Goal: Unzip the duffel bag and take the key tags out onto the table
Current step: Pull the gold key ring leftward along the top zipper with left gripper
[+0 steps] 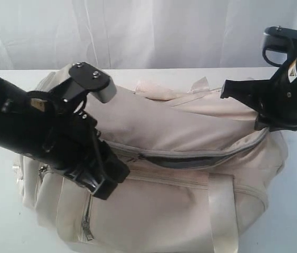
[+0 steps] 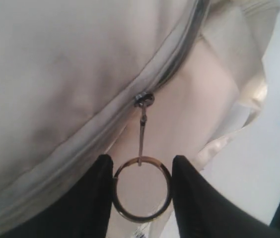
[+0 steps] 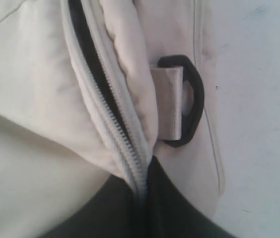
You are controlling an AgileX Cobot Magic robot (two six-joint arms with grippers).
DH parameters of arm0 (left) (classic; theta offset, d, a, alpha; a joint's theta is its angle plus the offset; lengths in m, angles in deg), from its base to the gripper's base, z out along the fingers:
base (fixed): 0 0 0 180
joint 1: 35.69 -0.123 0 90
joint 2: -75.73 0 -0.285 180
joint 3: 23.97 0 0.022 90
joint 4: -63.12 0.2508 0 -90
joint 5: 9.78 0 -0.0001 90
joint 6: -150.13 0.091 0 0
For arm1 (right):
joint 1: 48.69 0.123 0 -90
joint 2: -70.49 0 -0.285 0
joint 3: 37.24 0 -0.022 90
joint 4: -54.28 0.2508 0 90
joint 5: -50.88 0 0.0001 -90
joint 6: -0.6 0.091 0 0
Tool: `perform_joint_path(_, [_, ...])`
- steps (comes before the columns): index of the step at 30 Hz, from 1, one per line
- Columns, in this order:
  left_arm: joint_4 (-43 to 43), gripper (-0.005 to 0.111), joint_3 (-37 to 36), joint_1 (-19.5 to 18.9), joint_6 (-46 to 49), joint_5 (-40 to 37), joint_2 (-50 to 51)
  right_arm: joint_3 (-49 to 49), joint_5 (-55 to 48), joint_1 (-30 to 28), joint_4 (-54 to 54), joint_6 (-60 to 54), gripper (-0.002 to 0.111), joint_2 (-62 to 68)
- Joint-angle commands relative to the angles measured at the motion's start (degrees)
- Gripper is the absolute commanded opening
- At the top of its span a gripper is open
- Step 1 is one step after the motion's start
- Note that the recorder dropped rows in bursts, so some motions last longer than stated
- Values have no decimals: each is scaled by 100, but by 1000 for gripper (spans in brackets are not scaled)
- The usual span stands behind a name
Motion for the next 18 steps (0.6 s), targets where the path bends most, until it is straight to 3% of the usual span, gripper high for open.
perform_joint_path(1, [926, 0, -57, -273, -727, -728, -409, -13, -118, -66, -579, 6, 0, -62])
perform_joint_path(7, [1307, 0, -57, -663, -853, -1186, -833, -13, -118, -66, -579, 6, 0, -62])
perform_joint_path(18, [2488, 0, -57, -1380, -1092, -1329, -1279, -13, -71, -66, -579, 6, 0, -62])
